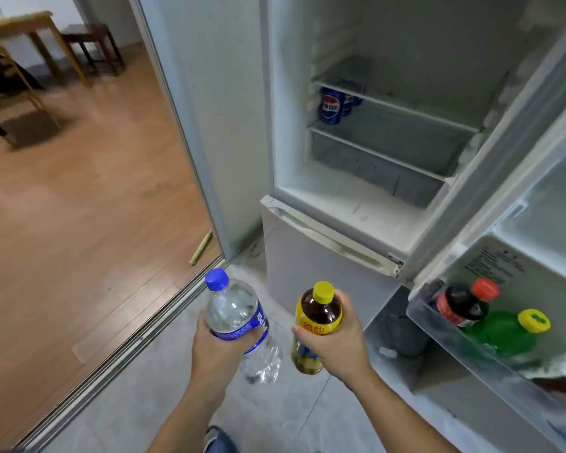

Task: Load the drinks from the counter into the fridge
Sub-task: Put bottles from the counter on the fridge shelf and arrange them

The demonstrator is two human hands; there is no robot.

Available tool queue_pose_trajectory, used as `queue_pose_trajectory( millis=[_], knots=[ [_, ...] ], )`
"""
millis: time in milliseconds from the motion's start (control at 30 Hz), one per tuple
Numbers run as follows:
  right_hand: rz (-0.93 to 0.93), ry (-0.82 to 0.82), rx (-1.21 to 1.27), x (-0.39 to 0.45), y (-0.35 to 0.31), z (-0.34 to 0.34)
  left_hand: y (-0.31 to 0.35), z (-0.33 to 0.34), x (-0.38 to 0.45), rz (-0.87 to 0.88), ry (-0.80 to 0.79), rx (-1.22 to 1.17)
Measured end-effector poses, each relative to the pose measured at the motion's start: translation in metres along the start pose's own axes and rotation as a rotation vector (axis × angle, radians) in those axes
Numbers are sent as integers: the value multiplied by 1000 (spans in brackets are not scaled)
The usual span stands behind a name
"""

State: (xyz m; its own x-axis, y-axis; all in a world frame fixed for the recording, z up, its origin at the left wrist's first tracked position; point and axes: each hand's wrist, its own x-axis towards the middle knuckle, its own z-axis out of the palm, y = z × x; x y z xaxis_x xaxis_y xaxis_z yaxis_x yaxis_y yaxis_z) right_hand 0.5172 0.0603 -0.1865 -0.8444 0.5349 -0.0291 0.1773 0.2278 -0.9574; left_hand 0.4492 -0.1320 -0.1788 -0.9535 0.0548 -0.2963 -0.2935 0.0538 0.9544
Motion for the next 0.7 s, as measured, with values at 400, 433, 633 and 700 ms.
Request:
queue_pose_trajectory(
  millis=[400, 433, 633, 700],
  knots=[
    [115, 414, -55, 81, -30, 44, 77, 32, 180, 129, -401, 178],
    [115, 438, -60, 88, -32, 44, 82, 40, 191, 138, -413, 184],
    [111, 534, -58, 142, -37, 31, 100, 102, 247, 171, -486, 216],
    [108, 547, -44, 168, -40, 24, 106, 120, 263, 207, -501, 255]
  ],
)
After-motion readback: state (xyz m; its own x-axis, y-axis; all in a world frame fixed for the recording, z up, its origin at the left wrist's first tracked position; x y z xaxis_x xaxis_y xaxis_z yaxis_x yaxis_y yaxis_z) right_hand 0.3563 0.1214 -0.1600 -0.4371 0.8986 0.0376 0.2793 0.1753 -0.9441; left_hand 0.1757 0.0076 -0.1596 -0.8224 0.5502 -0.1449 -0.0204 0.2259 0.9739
